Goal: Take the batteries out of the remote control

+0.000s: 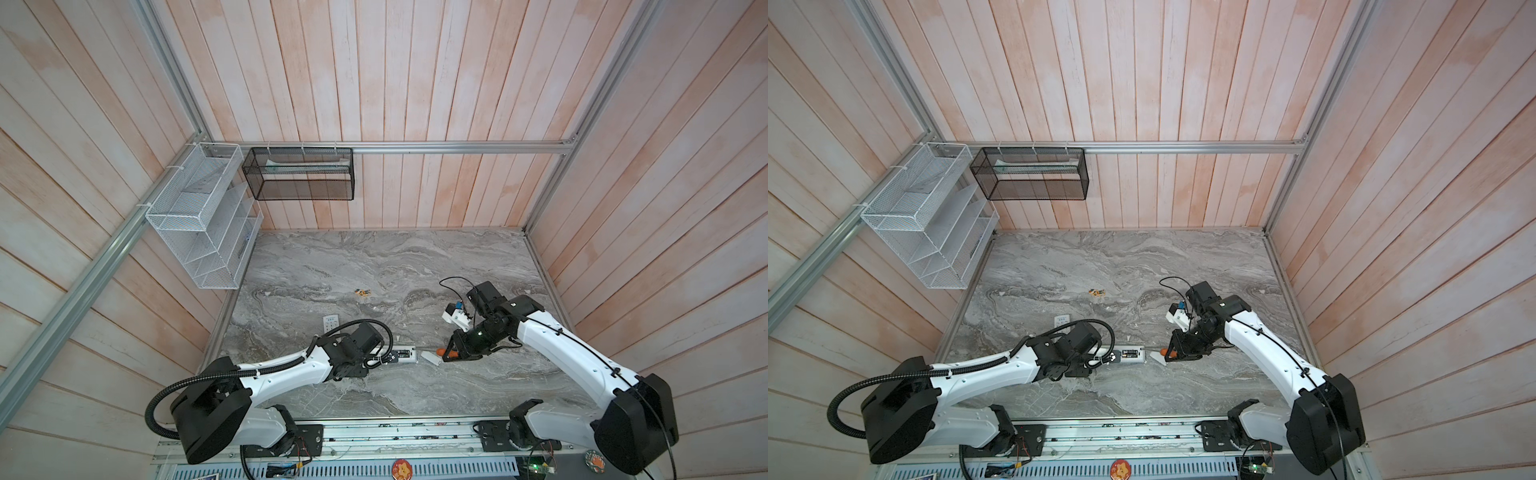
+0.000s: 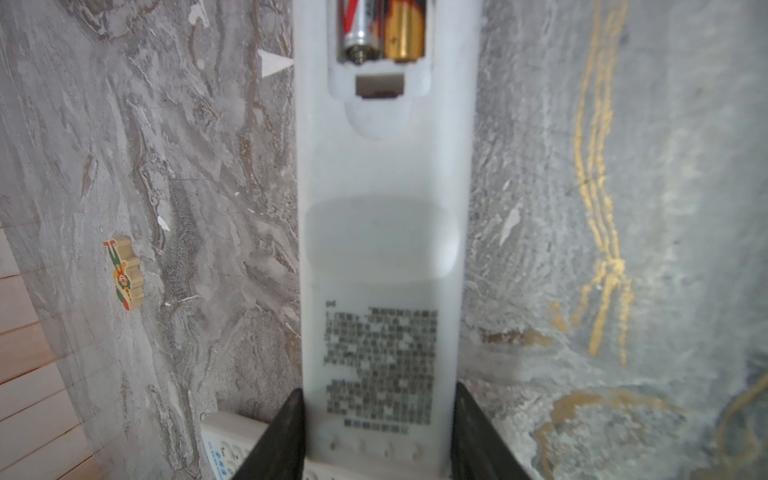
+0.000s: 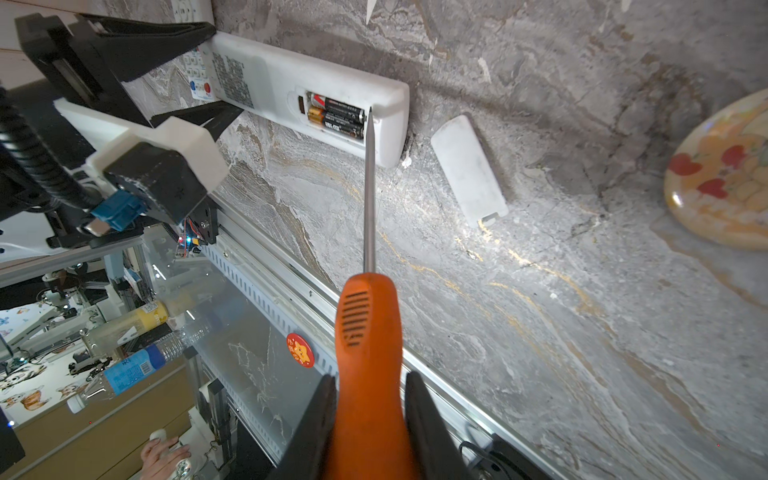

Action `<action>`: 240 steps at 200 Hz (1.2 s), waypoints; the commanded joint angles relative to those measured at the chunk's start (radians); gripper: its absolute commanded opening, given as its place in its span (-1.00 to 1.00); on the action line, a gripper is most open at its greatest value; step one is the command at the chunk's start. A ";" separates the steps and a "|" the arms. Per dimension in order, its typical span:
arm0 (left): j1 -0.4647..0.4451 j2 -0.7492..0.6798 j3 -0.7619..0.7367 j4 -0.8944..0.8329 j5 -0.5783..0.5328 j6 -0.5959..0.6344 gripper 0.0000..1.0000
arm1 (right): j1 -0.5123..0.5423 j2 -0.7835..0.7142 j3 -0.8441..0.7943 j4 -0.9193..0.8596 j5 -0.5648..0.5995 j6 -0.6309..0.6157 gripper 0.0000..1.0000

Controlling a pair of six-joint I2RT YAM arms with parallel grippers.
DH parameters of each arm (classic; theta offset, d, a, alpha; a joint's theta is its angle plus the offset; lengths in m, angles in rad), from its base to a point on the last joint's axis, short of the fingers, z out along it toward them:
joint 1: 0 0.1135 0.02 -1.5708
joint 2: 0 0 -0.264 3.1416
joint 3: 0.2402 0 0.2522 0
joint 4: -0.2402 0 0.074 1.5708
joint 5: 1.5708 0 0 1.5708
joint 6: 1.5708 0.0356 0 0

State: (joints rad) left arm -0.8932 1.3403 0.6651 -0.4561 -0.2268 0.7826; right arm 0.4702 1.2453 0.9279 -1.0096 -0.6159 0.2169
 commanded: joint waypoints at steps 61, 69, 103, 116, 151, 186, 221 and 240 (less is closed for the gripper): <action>0.007 -0.029 -0.040 0.045 -0.069 0.124 -0.47 | 0.041 -0.032 -0.055 0.075 -0.102 0.048 -1.00; 0.018 -0.044 -0.055 0.063 -0.059 0.165 -0.47 | 0.042 -0.046 -0.070 0.107 -0.109 0.074 -1.00; 0.113 -0.122 -0.101 0.116 0.042 0.290 -0.54 | 0.041 -0.089 -0.093 0.167 -0.105 0.133 -1.00; 0.141 -0.141 -0.102 0.114 0.071 0.316 -0.56 | 0.042 -0.104 -0.101 0.175 -0.112 0.144 -1.00; 0.156 -0.151 -0.096 0.093 0.098 0.330 -0.58 | 0.045 -0.094 -0.104 0.146 -0.131 0.115 -1.00; 0.157 -0.167 -0.120 0.105 0.110 0.342 -0.58 | 0.072 -0.068 -0.100 0.158 -0.144 0.111 -1.00; 0.157 -0.170 -0.121 0.096 0.110 0.347 -0.58 | 0.079 -0.037 -0.107 0.147 -0.125 0.093 -1.00; 0.157 -0.175 -0.124 0.096 0.109 0.351 -0.58 | 0.078 -0.033 -0.103 0.138 -0.110 0.088 -1.00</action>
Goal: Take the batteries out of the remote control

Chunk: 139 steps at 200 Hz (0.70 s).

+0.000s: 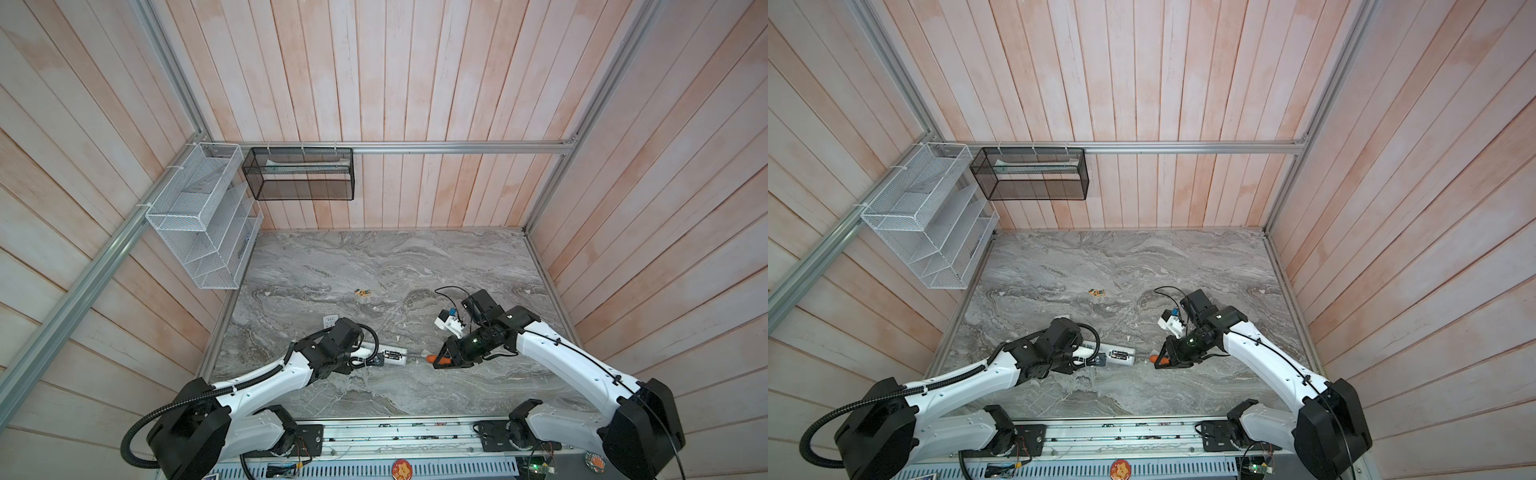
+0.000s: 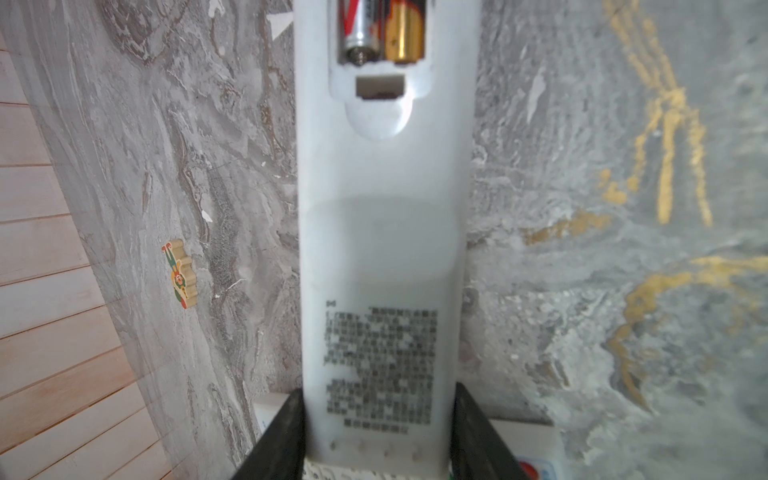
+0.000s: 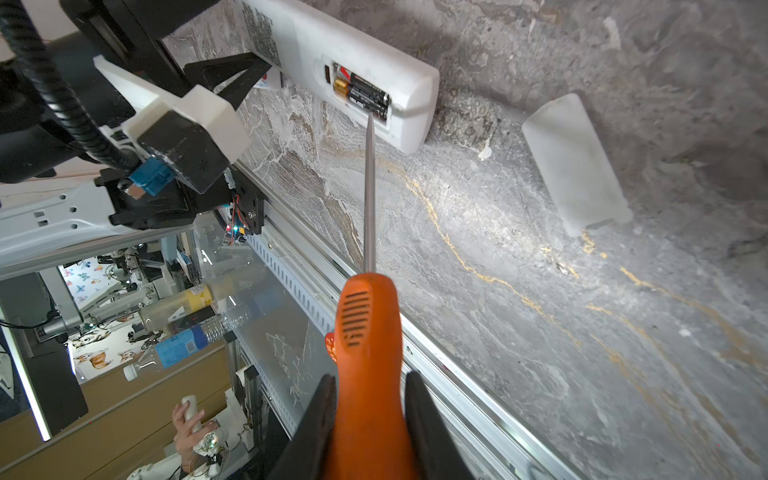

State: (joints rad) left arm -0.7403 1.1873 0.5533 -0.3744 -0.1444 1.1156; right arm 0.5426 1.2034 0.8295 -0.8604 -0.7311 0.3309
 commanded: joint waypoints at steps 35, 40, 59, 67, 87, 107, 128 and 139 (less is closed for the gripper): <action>0.004 -0.023 -0.012 0.012 0.029 0.021 -0.58 | 0.007 0.023 -0.016 -0.004 0.007 -0.030 -1.00; 0.004 -0.023 -0.013 0.009 0.029 0.021 -0.58 | 0.006 0.026 -0.018 -0.003 0.007 -0.031 -1.00; 0.003 -0.025 -0.014 0.011 0.029 0.022 -0.58 | 0.005 0.031 -0.018 0.000 0.014 -0.033 -1.00; 0.005 -0.025 -0.016 0.008 0.030 0.026 -0.58 | 0.006 0.034 -0.017 -0.003 0.014 -0.036 -1.00; 0.003 -0.027 -0.017 0.007 0.034 0.027 -0.59 | 0.004 0.036 -0.015 -0.005 0.022 -0.038 -1.00; 0.004 -0.026 -0.017 0.001 0.038 0.030 -0.60 | 0.003 0.036 -0.018 0.000 0.025 -0.038 -1.00; 0.003 -0.022 -0.018 -0.011 0.039 0.038 -0.62 | -0.001 0.032 -0.015 0.002 0.032 -0.038 -1.00; 0.003 -0.023 -0.016 -0.015 0.042 0.037 -0.63 | -0.003 0.028 -0.015 0.004 0.033 -0.037 -1.00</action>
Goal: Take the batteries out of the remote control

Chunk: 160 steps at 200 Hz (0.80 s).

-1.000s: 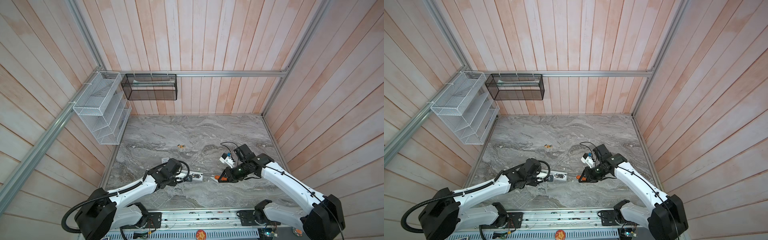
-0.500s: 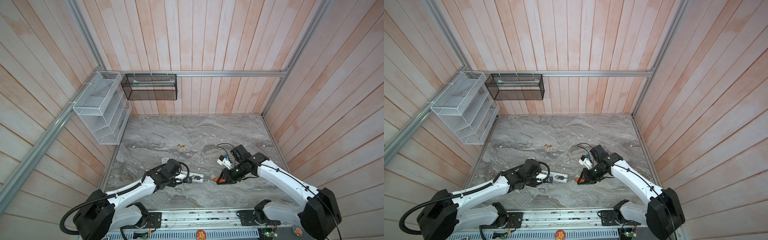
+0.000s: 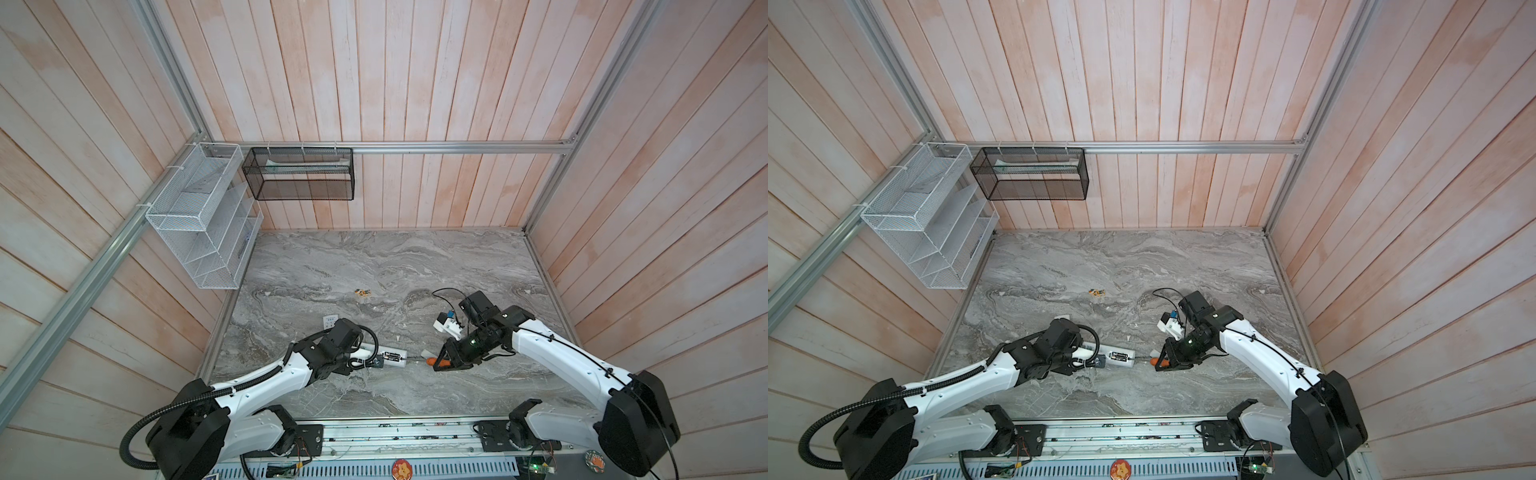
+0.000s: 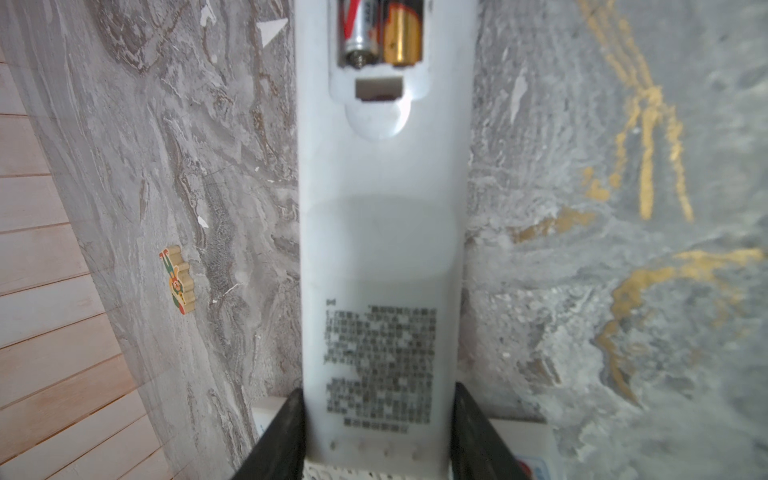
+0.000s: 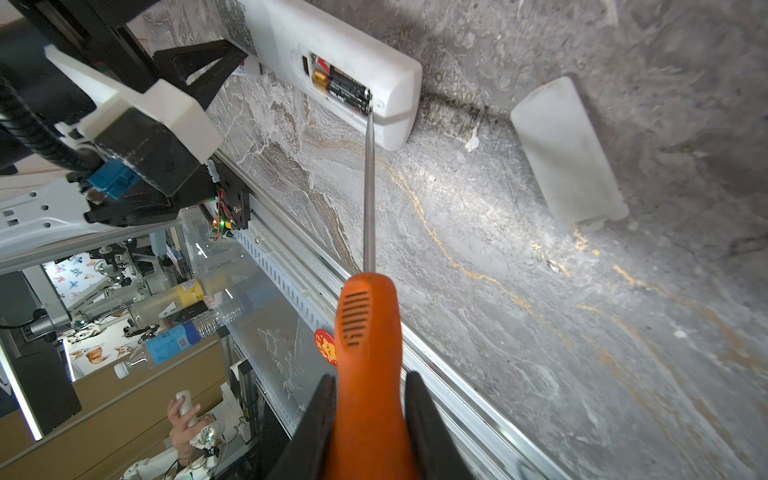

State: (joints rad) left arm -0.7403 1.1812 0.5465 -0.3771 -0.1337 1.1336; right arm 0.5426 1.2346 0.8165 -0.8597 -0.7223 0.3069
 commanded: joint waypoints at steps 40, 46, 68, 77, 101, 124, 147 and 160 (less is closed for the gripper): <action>0.002 -0.010 -0.004 -0.029 0.044 0.018 -0.65 | -0.006 0.003 -0.022 0.027 0.012 -0.010 -1.00; 0.002 -0.006 -0.004 -0.031 0.048 0.018 -0.65 | -0.005 0.005 -0.023 0.032 0.010 -0.009 -1.00; 0.002 -0.003 0.001 -0.035 0.054 0.017 -0.65 | -0.006 0.012 -0.029 0.048 0.005 -0.008 -1.00; 0.002 0.000 0.000 -0.037 0.057 0.017 -0.66 | -0.007 0.015 -0.033 0.056 0.004 -0.008 -1.00; 0.002 0.003 0.003 -0.042 0.066 0.016 -0.66 | -0.006 0.025 -0.050 0.081 -0.006 -0.011 -1.00; 0.002 0.003 0.003 -0.049 0.068 0.017 -0.68 | -0.006 0.025 -0.059 0.102 -0.014 -0.017 -1.00; 0.002 0.012 0.004 -0.057 0.071 0.018 -0.74 | -0.001 0.003 -0.059 0.125 -0.035 -0.030 -1.00; 0.002 0.025 0.010 -0.065 0.078 0.015 -0.78 | 0.005 -0.006 -0.056 0.132 -0.044 -0.043 -1.00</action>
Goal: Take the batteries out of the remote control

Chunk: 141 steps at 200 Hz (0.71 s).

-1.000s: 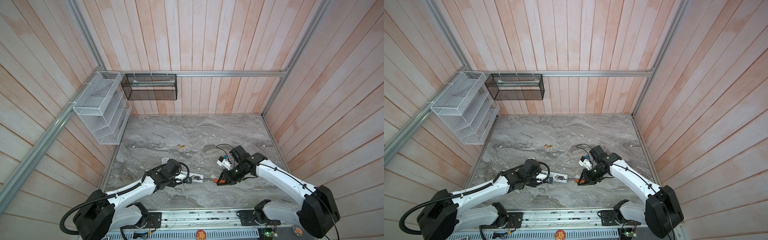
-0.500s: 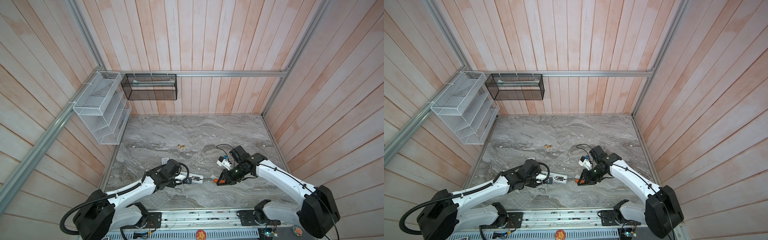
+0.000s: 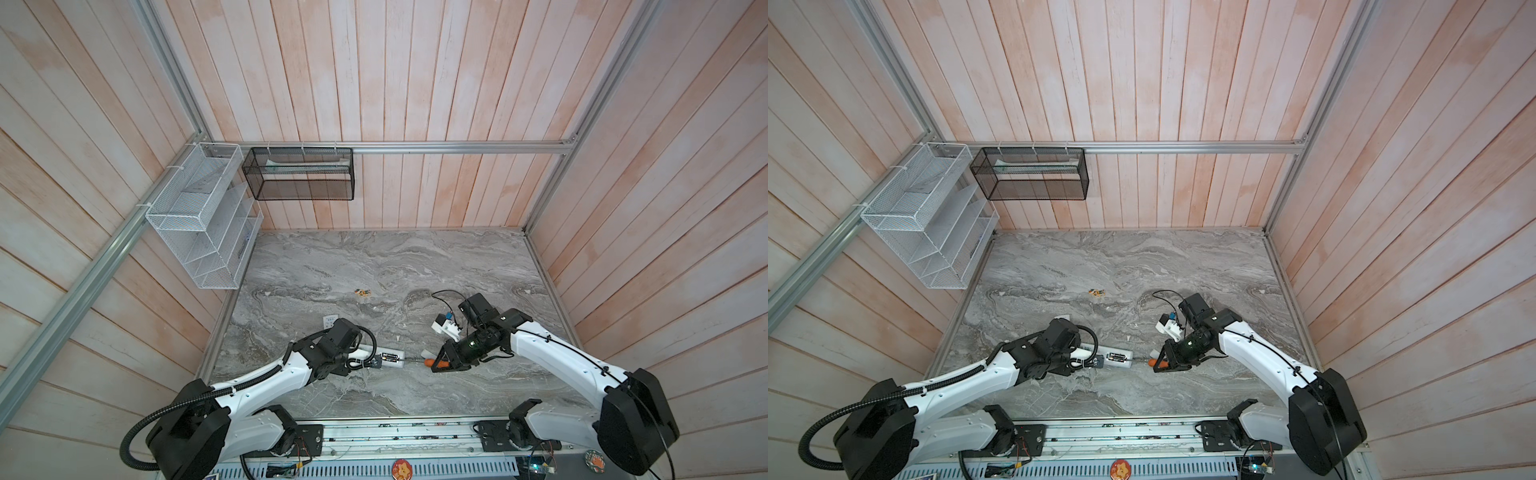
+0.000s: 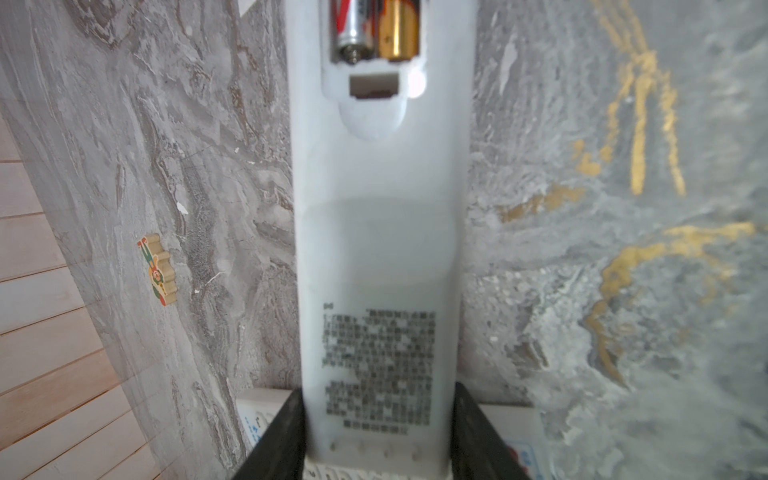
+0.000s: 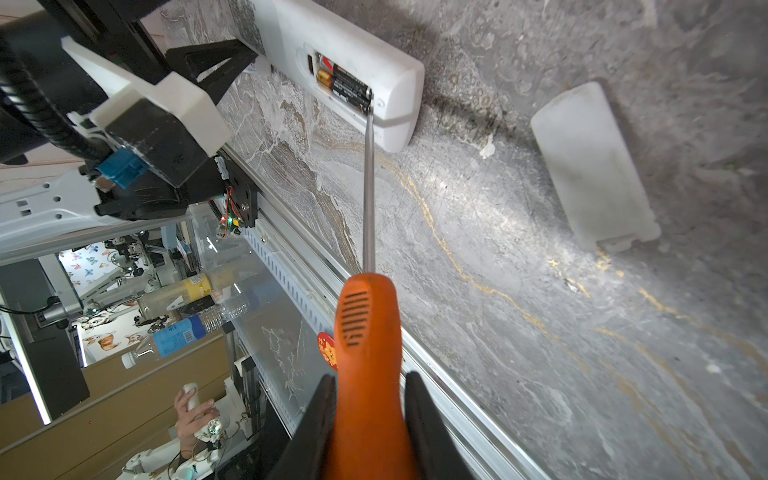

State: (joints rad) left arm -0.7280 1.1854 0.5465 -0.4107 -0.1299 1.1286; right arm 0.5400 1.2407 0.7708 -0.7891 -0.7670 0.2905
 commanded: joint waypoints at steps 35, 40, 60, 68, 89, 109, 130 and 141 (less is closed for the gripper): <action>-0.011 0.050 0.030 -0.046 0.084 0.008 -0.84 | 0.043 -0.024 -0.011 0.095 -0.043 -0.065 -1.00; -0.012 0.054 0.030 -0.044 0.084 0.007 -0.84 | 0.051 -0.024 -0.009 0.099 -0.044 -0.068 -1.00; -0.011 0.053 0.029 -0.042 0.079 0.003 -0.85 | 0.057 -0.016 -0.004 0.098 -0.040 -0.070 -1.00; -0.011 0.053 0.029 -0.041 0.078 0.003 -0.85 | 0.058 -0.014 -0.001 0.085 -0.020 -0.062 -1.00; -0.011 0.049 0.027 -0.042 0.065 -0.009 -0.85 | 0.058 -0.016 0.036 0.001 0.066 -0.007 -1.00; -0.012 0.047 0.026 -0.040 0.049 -0.008 -0.85 | 0.057 -0.047 0.048 -0.049 0.097 0.043 -1.00; -0.012 0.042 0.023 -0.034 0.050 -0.002 -0.85 | 0.065 -0.074 0.027 -0.082 0.095 0.059 -1.00; -0.011 0.043 0.024 -0.031 0.050 0.000 -0.85 | 0.066 -0.082 0.019 -0.092 0.110 0.054 -1.00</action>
State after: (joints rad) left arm -0.7361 1.2312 0.5514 -0.4313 -0.0788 1.1221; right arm 0.5953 1.1866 0.7879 -0.8055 -0.6956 0.3191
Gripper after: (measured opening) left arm 0.500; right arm 0.261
